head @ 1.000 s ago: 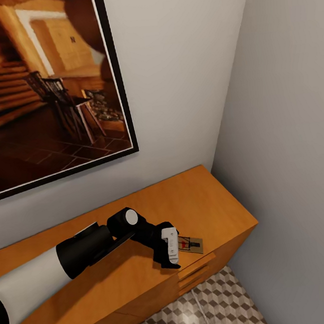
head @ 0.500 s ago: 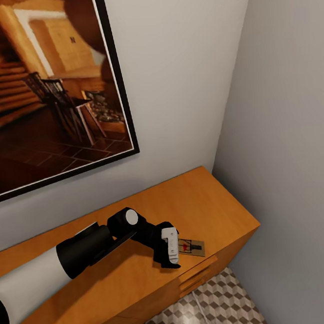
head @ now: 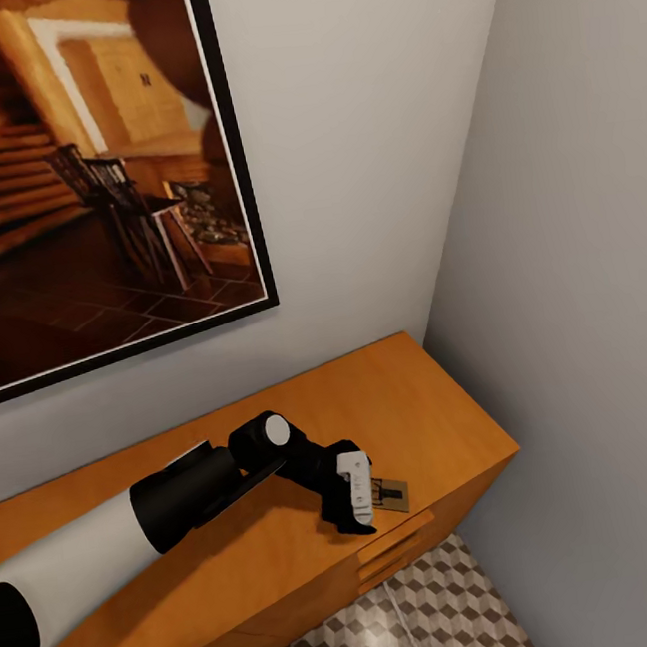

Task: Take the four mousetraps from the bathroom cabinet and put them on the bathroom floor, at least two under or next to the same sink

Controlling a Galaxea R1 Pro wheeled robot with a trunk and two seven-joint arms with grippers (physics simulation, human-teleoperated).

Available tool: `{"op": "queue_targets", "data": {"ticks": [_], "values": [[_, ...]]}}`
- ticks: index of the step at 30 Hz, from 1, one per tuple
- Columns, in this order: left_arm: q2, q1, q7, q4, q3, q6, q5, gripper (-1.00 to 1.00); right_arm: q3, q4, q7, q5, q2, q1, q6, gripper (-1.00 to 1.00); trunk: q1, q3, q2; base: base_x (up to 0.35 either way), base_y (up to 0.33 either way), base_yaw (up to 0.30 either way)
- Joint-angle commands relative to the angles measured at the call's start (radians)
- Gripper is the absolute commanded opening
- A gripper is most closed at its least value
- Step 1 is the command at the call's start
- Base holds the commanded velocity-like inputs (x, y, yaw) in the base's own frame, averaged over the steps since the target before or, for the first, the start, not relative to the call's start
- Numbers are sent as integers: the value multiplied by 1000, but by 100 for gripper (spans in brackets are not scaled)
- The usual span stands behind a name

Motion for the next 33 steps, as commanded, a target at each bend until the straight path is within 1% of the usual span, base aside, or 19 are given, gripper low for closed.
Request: {"op": "queue_targets", "data": {"ticks": [1, 3, 7, 10, 18, 33], "values": [[-8, -1, 1, 1, -1, 9, 3, 100, 2, 2, 7, -11, 0, -1, -4, -100, 1, -2, -2, 0, 0, 0], [-16, -1, 1, 2, 3, 10, -12, 100, 2, 2, 8, -11, 0, -1, -4, -100, 1, -2, -2, 0, 0, 0], [-23, -1, 1, 3, 11, 12, -66, 100, 2, 2, 8, -11, 0, -1, -4, -100, 1, -2, -2, 0, 0, 0], [-24, -1, 0, 6, 12, 13, -84, 100, 2, 2, 8, -11, 0, -1, -4, -100, 1, -2, -2, 0, 0, 0], [-25, -1, 0, 39, 13, 10, -94, 100, 2, 2, 9, -11, 0, -1, -4, -100, 1, -2, -2, 0, 0, 0], [-25, -1, -1, 42, 13, 10, -96, 100, 2, 2, 9, -11, 0, -1, -4, -100, 1, -11, -2, 0, 0, 0]]}}
